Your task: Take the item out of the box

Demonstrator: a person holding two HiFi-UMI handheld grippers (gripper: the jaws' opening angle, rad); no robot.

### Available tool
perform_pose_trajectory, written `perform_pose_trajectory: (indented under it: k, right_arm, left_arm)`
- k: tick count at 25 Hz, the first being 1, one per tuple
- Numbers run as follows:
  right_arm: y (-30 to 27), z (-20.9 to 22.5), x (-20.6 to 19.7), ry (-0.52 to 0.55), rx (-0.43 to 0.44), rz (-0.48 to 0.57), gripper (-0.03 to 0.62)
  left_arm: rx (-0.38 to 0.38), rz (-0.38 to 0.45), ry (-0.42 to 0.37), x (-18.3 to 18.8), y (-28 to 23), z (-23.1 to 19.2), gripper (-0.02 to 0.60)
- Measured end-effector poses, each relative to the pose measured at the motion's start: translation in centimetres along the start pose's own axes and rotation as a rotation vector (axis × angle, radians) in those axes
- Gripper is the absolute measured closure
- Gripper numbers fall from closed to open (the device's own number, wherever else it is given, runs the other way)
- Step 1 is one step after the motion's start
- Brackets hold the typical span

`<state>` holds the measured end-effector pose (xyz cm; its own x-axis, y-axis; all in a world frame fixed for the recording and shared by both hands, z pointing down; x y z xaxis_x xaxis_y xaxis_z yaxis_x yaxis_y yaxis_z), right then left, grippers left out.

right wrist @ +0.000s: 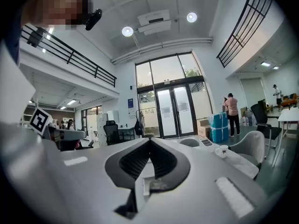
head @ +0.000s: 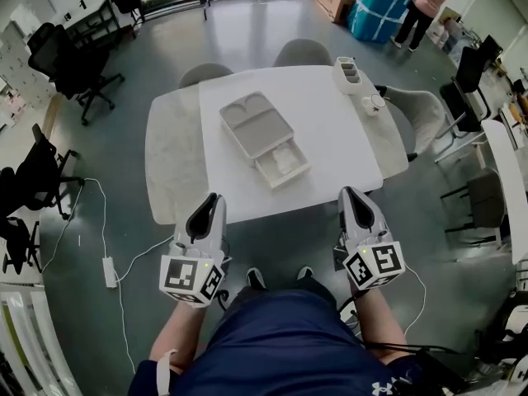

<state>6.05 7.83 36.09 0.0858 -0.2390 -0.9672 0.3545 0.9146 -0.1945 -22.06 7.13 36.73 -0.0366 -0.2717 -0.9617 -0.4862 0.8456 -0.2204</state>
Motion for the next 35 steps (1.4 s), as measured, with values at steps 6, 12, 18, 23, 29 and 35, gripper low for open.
perform_pose_trajectory:
  k: [6,12,18,23,29,35]
  right_arm:
    - [-0.1,-0.2,-0.4,0.015,-0.060,-0.022,0.592]
    - [-1.7,1.9,0.3,0.017,-0.072,-0.035,0.592]
    - [-4.6,6.1,0.9,-0.022,-0.048,-0.038,0.592]
    - [-7.9,10.6,2.4,-0.040,-0.014,-0.029,0.592]
    - [-11.3,15.0,1.9,-0.076,0.030,-0.057,0.592]
    - [-13.2,18.1,1.1,-0.106,0.072,-0.090,0.592]
  left_arm:
    - [-0.058,-0.037,-0.005,-1.3,-1.4,-1.2,0.538]
    - [-0.082,-0.075,-0.009,-1.6,-5.5,-1.2,0.538]
    - [-0.077,-0.141,-0.063,-1.8,-10.3,0.5,0.538]
    - [-0.032,-0.165,-0.099,-1.3,-15.4,0.9,0.538]
    - [0.020,-0.224,-0.130,-2.5,-20.3,1.0,0.538]
    - [0.027,-0.338,-0.167,-5.7,-25.2,1.6,0.538]
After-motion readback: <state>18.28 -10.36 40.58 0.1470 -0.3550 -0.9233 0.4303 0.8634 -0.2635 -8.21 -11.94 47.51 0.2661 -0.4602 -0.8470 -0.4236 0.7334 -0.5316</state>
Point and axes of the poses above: the fingertips, and each gripper's own axes: y backward along the fingers, z to its right, x out of its top, the point moved 3 cm from there along y, backward along the fingers, and after that the axes turned 7 degrees about -z, right-handed, at the moved point
